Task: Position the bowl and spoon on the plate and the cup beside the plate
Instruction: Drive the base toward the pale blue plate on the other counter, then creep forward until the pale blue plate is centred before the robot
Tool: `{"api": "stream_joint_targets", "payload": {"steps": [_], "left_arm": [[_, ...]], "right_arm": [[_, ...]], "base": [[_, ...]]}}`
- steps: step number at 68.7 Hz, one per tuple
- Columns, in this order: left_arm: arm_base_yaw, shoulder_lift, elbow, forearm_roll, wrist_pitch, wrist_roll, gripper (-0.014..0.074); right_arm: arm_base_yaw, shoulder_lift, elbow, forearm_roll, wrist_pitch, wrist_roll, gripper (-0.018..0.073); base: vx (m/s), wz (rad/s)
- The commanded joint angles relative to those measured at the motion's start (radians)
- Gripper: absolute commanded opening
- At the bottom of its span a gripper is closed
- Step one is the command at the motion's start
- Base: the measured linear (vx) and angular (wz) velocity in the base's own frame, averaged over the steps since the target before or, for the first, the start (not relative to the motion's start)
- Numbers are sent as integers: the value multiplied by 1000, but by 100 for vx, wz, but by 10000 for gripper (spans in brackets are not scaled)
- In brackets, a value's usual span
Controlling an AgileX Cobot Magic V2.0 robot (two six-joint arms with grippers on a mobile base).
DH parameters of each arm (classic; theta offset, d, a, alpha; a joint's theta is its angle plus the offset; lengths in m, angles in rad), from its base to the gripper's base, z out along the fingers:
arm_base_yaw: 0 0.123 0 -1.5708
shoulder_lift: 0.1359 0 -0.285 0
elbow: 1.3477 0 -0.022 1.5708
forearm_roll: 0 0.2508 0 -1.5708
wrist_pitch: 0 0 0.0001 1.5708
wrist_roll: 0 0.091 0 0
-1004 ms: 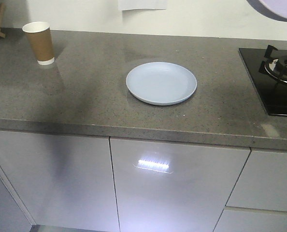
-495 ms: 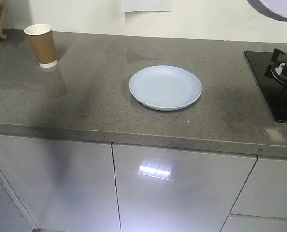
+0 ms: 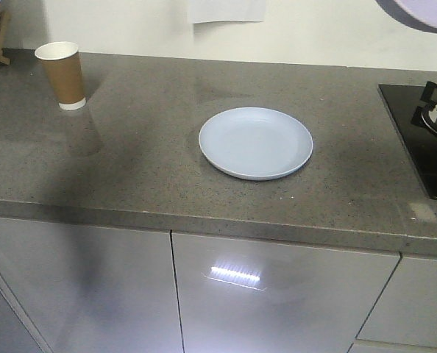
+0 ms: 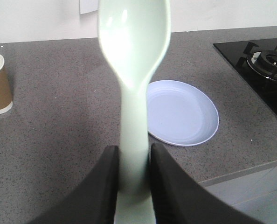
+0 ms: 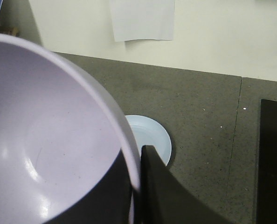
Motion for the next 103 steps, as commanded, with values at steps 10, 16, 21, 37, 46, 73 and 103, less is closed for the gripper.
{"api": "stream_joint_targets", "payload": {"steps": [10,16,21,37,46,73,103], "left_arm": [[-2,-19,-27,-32,-60,1,-7],[-2,-19,-27,-32,-60,1,-7],[-2,-19,-27,-32,-60,1,-7],[-2,-19,-27,-32,-60,1,-7],[-2,-19,-27,-32,-60,1,-7],[-2,-19,-27,-32,-60,1,-7],[-2,-19,-27,-32,-60,1,-7]], "right_arm": [[-5,-18,-26,16,-71,2,-10],[-5,-18,-26,16,-71,2,-10],[-5,-18,-26,16,-71,2,-10],[-5,-18,-26,16,-71,2,-10],[-5,-18,-26,16,-71,2,-10],[-5,-18,-26,16,-71,2,-10],[-5,-18,-26,16,-71,2,-10]], "base": [[7,2],[7,0],[7,-1],[7,-2],[7,-5],[6,-5],[4,-2]]}}
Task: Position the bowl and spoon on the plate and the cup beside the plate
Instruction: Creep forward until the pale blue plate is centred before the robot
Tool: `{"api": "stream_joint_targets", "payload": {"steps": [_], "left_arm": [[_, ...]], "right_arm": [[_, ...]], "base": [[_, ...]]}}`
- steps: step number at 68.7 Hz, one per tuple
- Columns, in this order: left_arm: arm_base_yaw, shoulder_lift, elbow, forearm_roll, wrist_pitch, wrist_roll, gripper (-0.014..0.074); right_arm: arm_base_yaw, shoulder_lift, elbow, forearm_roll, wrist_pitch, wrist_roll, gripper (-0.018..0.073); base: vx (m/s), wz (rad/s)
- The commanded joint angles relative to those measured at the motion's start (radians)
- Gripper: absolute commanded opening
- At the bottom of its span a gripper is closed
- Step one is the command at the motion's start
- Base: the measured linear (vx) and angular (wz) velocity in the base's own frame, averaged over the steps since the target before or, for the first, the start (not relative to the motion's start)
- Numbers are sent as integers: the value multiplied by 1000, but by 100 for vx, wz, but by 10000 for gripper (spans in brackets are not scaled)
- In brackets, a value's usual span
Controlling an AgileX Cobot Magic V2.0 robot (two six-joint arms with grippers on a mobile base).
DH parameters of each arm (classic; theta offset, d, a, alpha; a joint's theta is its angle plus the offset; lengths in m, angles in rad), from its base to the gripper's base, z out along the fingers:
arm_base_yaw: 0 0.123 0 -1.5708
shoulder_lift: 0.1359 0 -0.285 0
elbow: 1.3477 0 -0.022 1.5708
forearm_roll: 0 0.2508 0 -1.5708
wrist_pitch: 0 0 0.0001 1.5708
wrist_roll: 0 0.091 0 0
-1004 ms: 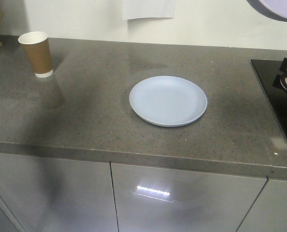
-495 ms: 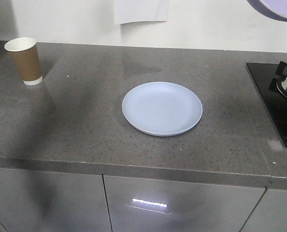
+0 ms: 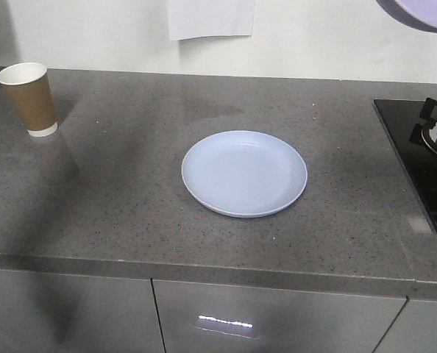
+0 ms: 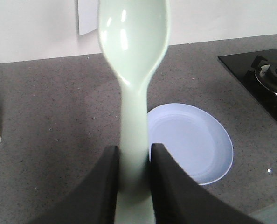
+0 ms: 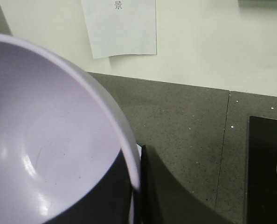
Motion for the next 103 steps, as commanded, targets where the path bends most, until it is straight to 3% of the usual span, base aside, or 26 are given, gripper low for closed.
{"api": "stream_joint_targets", "payload": {"steps": [1,103], "left_arm": [[-2,-19,-27,-32,-60,1,-7],[-2,-19,-27,-32,-60,1,-7]], "right_arm": [[-5,-18,-26,16,-71,2,-10],[-5,-18,-26,16,-71,2,-10]], "base": [[4,-1],[4,-2]]}}
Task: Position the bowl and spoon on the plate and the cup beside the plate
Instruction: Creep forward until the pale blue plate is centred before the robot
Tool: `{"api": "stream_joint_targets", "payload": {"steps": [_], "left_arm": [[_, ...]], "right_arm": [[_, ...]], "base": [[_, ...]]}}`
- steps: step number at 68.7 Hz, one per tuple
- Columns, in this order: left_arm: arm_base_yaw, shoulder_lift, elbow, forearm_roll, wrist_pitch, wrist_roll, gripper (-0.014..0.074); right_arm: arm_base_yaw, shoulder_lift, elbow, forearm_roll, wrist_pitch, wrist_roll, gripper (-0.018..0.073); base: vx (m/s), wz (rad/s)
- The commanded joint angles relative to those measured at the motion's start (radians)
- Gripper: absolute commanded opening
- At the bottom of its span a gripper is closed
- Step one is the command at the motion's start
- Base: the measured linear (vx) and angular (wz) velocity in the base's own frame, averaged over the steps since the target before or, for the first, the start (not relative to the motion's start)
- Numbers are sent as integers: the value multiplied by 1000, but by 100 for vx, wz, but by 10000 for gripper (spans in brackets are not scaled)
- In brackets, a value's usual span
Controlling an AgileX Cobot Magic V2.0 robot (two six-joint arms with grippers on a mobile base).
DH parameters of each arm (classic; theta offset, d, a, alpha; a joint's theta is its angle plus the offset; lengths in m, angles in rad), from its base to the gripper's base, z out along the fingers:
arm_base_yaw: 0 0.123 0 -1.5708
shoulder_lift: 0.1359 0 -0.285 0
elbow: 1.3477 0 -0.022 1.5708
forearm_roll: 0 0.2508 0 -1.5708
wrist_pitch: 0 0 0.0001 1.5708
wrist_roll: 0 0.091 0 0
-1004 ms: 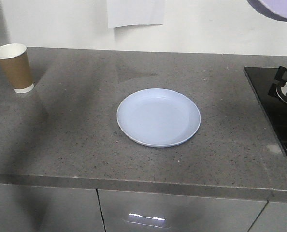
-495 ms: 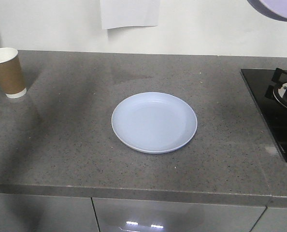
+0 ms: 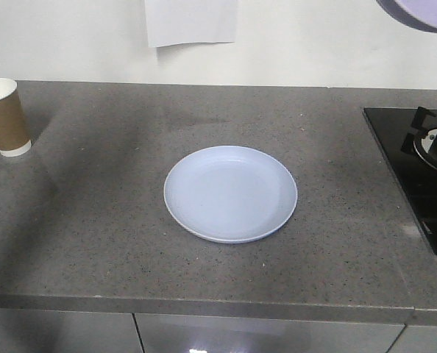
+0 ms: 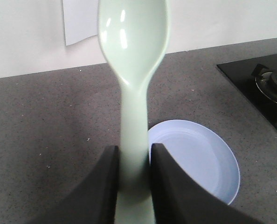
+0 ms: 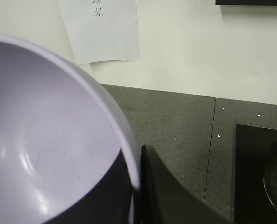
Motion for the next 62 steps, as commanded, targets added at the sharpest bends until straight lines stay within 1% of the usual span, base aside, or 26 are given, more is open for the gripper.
{"api": "stream_joint_targets", "payload": {"steps": [1,62], "left_arm": [[-2,-19,-27,-32,-60,1,-7],[-2,-19,-27,-33,-60,1,-7]], "right_arm": [[-5,-18,-26,16,-71,2,-10],[-5,-18,-26,16,-71,2,-10]], "base": [[4,0],[3,1]]}}
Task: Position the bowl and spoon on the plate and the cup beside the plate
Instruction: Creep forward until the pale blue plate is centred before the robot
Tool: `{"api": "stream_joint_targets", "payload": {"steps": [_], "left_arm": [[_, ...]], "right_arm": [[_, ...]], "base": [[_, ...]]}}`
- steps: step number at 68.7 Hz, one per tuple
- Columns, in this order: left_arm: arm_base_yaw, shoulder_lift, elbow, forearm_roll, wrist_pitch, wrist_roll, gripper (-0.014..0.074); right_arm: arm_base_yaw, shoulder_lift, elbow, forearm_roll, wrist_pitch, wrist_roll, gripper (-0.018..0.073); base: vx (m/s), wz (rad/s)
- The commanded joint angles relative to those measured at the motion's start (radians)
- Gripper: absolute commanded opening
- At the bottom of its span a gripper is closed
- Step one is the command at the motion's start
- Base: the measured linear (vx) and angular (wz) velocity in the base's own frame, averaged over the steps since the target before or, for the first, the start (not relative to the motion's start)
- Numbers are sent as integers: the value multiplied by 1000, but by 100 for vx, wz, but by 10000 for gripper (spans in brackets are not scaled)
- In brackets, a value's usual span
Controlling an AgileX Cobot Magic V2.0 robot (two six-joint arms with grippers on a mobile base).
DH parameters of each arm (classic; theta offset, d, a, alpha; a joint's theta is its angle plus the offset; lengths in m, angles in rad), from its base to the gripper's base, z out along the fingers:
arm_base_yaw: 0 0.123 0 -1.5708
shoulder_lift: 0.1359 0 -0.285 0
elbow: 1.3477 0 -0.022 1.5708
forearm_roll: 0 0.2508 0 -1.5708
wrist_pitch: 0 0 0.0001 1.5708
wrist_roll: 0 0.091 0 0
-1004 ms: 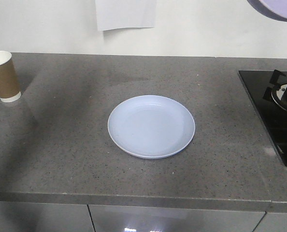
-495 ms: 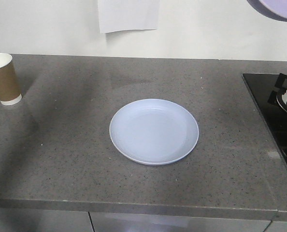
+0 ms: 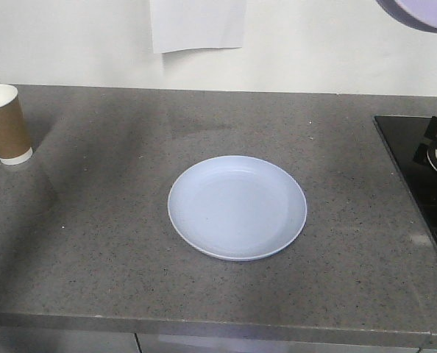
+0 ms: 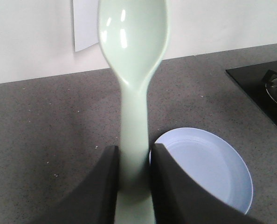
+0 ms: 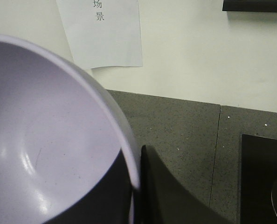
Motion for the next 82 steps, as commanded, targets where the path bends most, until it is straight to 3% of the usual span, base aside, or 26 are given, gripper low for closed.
{"api": "stream_joint_targets", "payload": {"steps": [1,82], "left_arm": [[-2,-19,-27,-33,-60,1,-7],[-2,-19,-27,-33,-60,1,-7]], "right_arm": [[-5,-18,-26,16,-71,2,-10],[-5,-18,-26,16,-71,2,-10]], "base": [[3,0],[4,0]]}}
